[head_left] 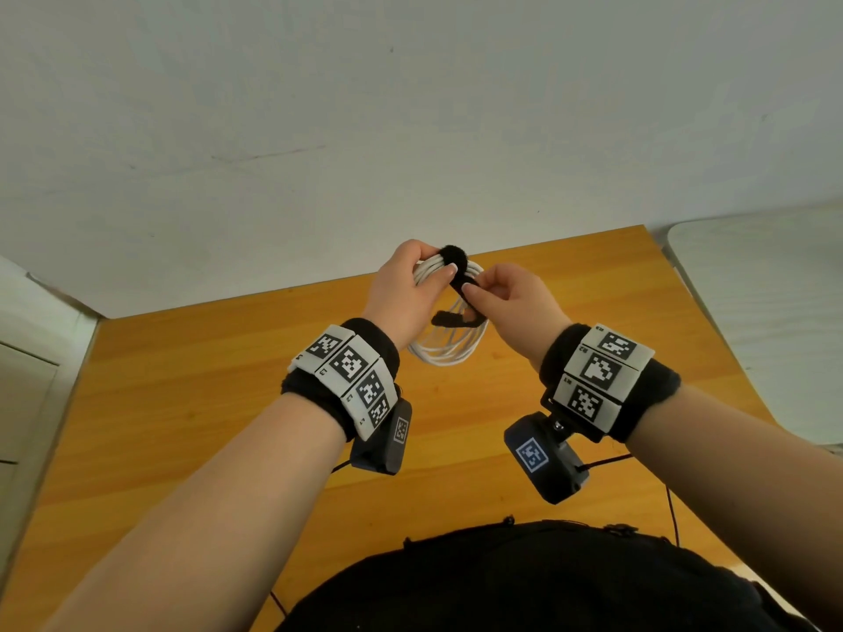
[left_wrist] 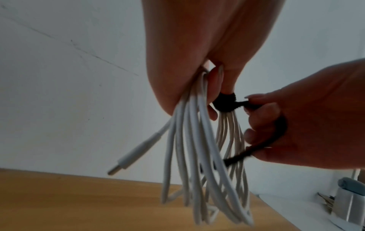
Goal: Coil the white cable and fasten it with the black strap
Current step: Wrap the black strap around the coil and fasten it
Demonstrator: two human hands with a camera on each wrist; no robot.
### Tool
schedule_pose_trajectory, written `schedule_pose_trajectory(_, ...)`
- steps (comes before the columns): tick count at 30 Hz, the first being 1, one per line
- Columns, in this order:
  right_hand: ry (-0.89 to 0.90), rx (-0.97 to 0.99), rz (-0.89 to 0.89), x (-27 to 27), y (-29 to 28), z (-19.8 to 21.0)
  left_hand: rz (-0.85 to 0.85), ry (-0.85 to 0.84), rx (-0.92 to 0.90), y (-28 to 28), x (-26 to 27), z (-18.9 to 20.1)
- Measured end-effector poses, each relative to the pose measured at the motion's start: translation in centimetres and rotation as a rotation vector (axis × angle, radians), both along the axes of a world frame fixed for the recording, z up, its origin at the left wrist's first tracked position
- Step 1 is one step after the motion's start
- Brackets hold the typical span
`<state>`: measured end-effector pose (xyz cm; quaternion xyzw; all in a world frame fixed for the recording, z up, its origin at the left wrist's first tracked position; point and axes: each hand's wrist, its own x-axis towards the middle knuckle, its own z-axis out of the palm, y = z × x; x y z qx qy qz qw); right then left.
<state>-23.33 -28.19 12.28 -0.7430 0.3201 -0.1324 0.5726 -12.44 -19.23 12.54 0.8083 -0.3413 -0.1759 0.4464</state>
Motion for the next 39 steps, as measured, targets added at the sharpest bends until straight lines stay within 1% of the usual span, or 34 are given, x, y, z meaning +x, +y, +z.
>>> schedule_pose_trajectory(4,0.007,0.003,-0.039,-0.1,0.1,0.0,-0.015,-0.046,0.023,-0.1,-0.2,-0.2)
schedule_pose_trajectory(5,0.029,-0.054,-0.031,-0.2,0.2,0.0,-0.007,-0.046,0.030,-0.2,-0.2,-0.2)
schedule_pose_trajectory(8,0.106,-0.309,0.040,-0.6,0.4,0.2,0.012,-0.035,0.056,-0.2,-0.1,-0.1)
schedule_pose_trajectory(11,0.126,-0.501,0.073,-0.8,0.3,0.5,-0.018,-0.083,0.102,-0.2,-0.1,-0.1)
schedule_pose_trajectory(15,0.112,-0.717,0.161,-0.8,0.2,0.6,-0.067,-0.147,0.169,0.0,-0.2,-0.6)
schedule_pose_trajectory(17,0.098,-0.777,0.189,-0.9,0.1,0.7,-0.103,-0.152,0.193,0.3,-0.2,-0.7)
schedule_pose_trajectory(22,0.060,-0.802,0.162,-1.0,-1.2,1.3,-0.228,-0.125,0.257,0.5,0.0,0.0)
schedule_pose_trajectory(27,0.147,-0.759,0.167,-0.7,-1.9,1.4,-0.357,-0.081,0.359,0.4,-0.4,0.4)
schedule_pose_trajectory(29,0.161,-0.734,0.170,-0.8,-2.1,1.2,-0.391,-0.063,0.371,0.5,-0.7,0.6)
schedule_pose_trajectory(35,0.141,-0.632,0.159,-1.0,-2.3,1.0,-0.391,-0.023,0.381,0.5,-1.1,1.5)
schedule_pose_trajectory(39,0.115,-0.542,0.192,-1.1,-2.6,1.0,-0.309,-0.067,0.343,0.7,-1.1,0.9)
